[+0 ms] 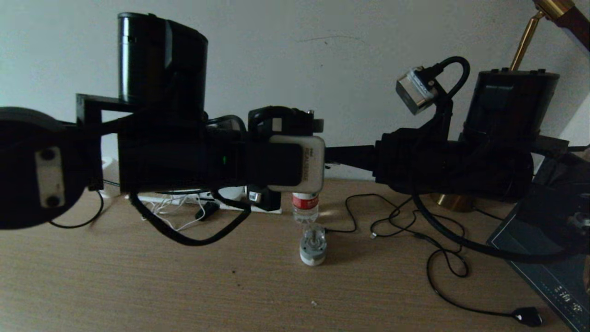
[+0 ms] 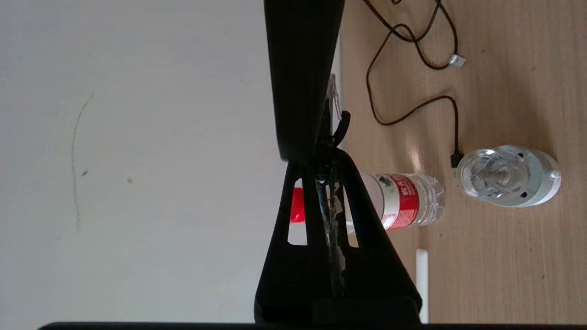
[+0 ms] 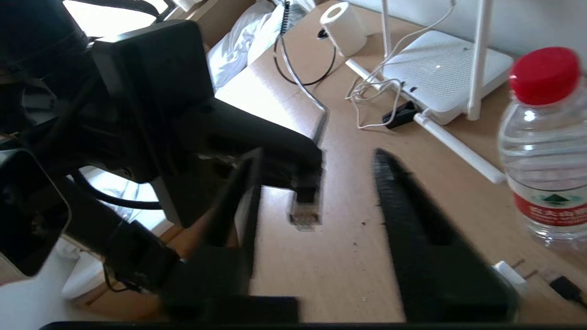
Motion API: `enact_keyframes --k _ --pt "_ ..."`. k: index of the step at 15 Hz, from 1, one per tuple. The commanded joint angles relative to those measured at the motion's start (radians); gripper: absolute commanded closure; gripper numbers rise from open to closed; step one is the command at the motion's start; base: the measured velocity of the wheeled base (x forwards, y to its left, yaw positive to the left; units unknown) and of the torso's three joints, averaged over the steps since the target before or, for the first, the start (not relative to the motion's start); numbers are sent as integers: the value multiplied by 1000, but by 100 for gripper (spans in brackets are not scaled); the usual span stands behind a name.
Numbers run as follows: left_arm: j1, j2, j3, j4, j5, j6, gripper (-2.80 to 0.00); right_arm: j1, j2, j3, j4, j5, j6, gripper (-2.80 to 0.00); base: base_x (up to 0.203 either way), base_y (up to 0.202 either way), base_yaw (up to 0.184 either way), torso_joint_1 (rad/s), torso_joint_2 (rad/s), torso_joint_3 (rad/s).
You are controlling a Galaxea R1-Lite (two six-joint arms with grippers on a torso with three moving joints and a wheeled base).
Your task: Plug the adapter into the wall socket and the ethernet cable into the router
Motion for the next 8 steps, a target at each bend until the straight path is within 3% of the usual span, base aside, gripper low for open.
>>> enact_keyframes --k 1,8 --pt "-5 6 -1 -2 0 7 0 3 0 -1 -3 4 2 0 0 0 0 0 0 0" --pt "-8 7 0 -2 0 7 0 5 -2 8 -3 4 2 0 0 0 0 0 0 0"
